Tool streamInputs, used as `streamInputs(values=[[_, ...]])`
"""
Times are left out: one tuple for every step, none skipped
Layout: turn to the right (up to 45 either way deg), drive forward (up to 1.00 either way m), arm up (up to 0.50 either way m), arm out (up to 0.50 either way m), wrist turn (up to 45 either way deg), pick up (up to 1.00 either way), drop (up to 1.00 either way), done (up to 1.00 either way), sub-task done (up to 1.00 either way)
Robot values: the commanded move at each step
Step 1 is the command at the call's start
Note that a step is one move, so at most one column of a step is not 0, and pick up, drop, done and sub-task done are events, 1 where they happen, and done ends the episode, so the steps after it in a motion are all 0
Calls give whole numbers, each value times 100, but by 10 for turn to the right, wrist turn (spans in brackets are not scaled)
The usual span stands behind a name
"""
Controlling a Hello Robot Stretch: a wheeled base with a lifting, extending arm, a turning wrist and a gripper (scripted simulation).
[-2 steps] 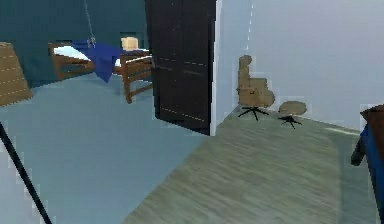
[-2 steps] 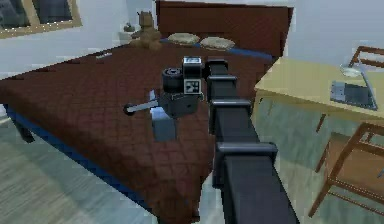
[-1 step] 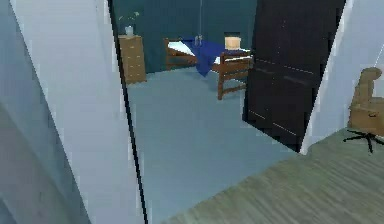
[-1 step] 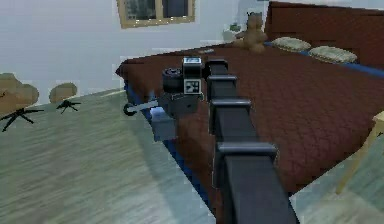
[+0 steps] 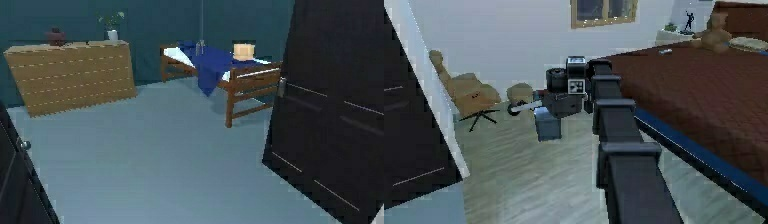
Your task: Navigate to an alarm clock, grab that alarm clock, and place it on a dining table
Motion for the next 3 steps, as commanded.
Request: streamInputs(values=[[0, 80, 0, 0, 0, 0, 0, 0, 0], [-270, 0, 0, 0, 0, 0, 0, 0, 0], [0, 65, 0, 0, 0, 0, 0, 0, 0]])
